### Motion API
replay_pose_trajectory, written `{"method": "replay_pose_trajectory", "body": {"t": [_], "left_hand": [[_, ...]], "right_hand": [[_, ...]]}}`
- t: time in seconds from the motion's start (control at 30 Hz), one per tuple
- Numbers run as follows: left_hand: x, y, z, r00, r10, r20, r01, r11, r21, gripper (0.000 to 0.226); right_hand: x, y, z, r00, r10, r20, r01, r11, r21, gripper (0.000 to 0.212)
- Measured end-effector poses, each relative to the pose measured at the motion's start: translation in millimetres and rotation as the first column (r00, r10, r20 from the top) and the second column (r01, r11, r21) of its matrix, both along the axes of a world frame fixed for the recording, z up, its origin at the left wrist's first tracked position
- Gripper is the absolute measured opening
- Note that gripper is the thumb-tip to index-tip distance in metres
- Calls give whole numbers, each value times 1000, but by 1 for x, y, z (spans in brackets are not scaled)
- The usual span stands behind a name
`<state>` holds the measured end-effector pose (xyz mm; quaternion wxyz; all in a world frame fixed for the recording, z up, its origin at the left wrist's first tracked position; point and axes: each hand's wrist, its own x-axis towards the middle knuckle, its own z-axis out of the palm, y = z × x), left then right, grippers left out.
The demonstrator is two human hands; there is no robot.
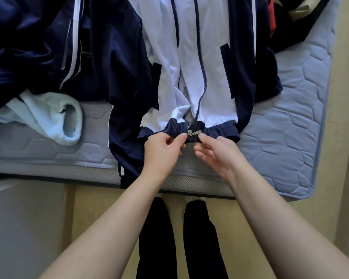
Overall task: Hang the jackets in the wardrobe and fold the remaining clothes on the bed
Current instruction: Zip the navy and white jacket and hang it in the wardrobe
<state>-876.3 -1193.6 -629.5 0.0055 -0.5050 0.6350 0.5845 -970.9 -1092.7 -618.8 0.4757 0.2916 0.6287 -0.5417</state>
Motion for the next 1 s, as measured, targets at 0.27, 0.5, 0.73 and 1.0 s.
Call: {"method": "replay_pose_trajectory", "body": {"t": [0.27, 0.5, 0.73, 1.0], "left_hand": [[4, 2, 9, 999, -9, 50, 7, 999, 32, 31], [15, -7, 13, 993, -82, 86, 81, 997, 10, 33], [21, -4, 18, 990, -84, 111, 84, 996, 10, 32], [26, -7, 23, 980, -157, 120, 167, 982, -85, 33]], "right_hand": [[0, 6, 21, 54, 770, -636, -559, 551, 620, 21], [-6, -4, 32, -443, 709, -549, -545, 273, 793, 17], [9, -8, 21, -275, 896, -348, -611, 117, 783, 23], [15, -15, 28, 613, 764, -201, -725, 645, 242, 23]]}}
